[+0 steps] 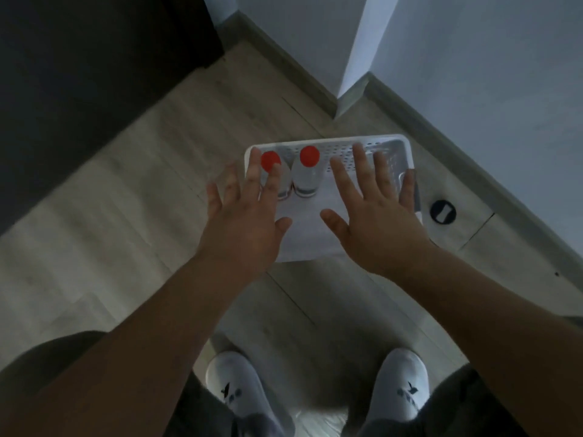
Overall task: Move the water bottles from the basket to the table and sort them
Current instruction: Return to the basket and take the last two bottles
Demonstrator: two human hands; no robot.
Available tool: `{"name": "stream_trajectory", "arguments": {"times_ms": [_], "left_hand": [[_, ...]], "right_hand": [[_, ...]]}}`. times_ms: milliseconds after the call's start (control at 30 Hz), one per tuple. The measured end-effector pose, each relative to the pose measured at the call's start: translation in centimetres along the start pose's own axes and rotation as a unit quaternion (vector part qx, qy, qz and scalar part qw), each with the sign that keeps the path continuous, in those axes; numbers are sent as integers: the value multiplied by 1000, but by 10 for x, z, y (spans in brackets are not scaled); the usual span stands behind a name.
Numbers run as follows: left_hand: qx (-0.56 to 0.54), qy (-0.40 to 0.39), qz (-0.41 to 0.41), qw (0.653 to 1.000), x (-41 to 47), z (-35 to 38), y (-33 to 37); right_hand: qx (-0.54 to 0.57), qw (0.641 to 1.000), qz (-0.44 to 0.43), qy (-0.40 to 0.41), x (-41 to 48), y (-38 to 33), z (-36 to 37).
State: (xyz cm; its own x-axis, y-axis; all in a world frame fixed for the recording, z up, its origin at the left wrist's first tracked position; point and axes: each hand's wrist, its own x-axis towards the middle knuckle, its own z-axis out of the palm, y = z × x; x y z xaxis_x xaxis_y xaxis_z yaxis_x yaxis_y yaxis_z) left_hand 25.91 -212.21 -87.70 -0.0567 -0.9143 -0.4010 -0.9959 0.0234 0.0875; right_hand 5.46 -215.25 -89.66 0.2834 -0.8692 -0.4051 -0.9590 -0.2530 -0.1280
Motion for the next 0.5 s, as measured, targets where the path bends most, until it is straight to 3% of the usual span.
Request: {"name": "stream_trajectory", "arguments": {"times_ms": [233, 500], "left_hand": [[-6, 27, 53, 998, 32, 8, -8], [-106, 31, 0, 994, 56, 18, -23]], "right_hand": [[-11, 999, -36, 30, 41, -9, -1], [63, 997, -50, 10, 66, -14, 2]]}}
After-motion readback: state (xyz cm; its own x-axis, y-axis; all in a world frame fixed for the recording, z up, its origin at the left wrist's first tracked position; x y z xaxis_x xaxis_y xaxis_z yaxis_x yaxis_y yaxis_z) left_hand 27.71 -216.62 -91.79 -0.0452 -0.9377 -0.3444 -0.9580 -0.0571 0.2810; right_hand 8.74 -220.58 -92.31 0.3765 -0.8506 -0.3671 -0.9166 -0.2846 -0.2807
